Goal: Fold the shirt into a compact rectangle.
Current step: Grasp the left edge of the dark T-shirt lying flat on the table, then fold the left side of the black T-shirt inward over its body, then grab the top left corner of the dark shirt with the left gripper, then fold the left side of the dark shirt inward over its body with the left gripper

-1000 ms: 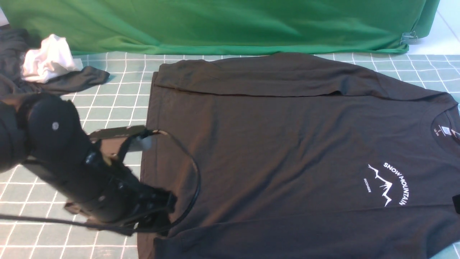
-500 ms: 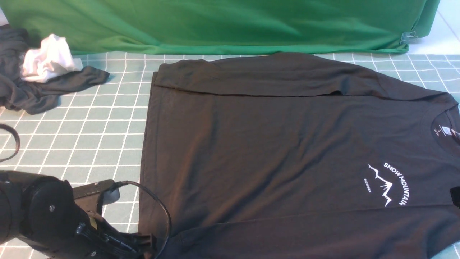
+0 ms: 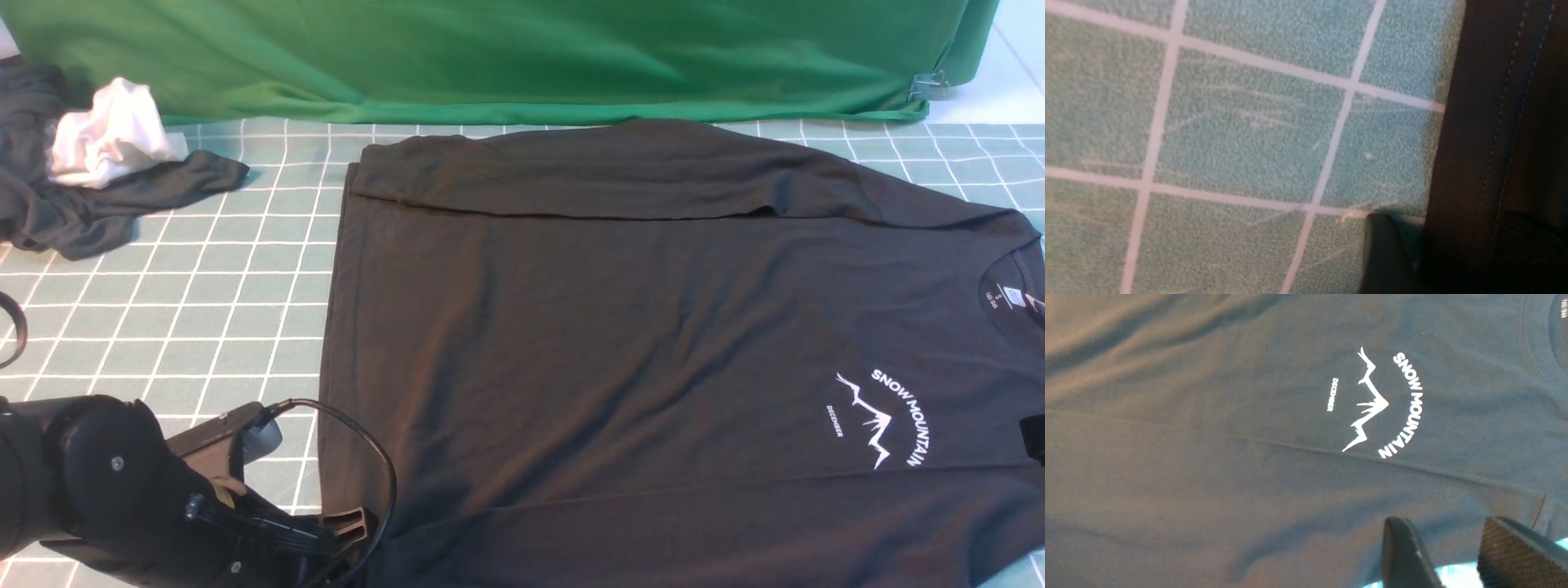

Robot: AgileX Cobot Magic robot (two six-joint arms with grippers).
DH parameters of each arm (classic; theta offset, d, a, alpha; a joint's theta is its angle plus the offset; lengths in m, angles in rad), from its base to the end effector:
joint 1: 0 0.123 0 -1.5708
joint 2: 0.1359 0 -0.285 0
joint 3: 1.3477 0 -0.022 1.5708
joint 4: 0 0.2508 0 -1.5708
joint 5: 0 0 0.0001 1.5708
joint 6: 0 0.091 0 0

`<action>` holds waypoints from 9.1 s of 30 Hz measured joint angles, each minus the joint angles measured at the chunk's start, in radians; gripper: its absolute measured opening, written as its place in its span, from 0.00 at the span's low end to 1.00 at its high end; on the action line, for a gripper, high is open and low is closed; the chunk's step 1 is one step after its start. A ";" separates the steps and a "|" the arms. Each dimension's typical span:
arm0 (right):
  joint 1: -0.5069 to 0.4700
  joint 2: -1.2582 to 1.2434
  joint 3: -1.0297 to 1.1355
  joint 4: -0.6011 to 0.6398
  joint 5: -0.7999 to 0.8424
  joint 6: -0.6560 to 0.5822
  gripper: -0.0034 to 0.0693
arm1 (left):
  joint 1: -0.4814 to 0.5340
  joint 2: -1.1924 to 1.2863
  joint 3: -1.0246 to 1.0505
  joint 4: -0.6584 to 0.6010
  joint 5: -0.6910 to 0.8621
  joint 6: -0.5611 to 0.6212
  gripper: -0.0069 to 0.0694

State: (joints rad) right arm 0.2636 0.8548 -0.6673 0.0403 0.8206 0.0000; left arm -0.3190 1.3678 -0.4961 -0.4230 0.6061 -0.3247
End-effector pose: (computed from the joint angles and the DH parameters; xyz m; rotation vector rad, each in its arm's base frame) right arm 0.1446 0.0418 0.2857 -0.3065 2.4789 0.1585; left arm 0.1769 -0.0809 0.1594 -0.5018 2.9806 -0.4763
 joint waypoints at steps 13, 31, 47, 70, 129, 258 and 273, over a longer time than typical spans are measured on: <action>0.000 0.000 0.000 0.000 -0.011 0.000 0.41 | 0.000 0.000 0.000 0.054 0.002 0.059 0.10; 0.000 0.000 0.000 0.000 -0.011 -0.012 0.41 | 0.000 0.003 -0.204 0.150 0.192 0.048 0.12; 0.000 0.000 0.000 0.000 -0.019 -0.012 0.41 | 0.000 0.002 -0.171 -0.031 0.125 0.227 0.71; 0.000 0.000 0.000 0.000 -0.033 -0.015 0.41 | 0.000 0.011 -0.216 -0.094 0.163 0.269 0.10; 0.000 0.000 0.000 0.000 -0.077 -0.016 0.41 | 0.253 0.792 -1.306 -0.096 0.215 0.084 0.85; 0.000 0.142 -0.130 -0.010 -0.161 -0.011 0.08 | 0.219 0.388 -0.548 -0.071 0.055 0.279 0.16; 0.000 0.180 -0.130 -0.007 -0.071 -0.035 0.10 | 0.229 0.200 -0.715 0.210 0.460 0.151 0.70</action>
State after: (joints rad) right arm 0.2636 1.0344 -0.7971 0.0334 0.7494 -0.0347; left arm -0.0901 1.5680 -1.2113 -0.2129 1.0657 -0.1739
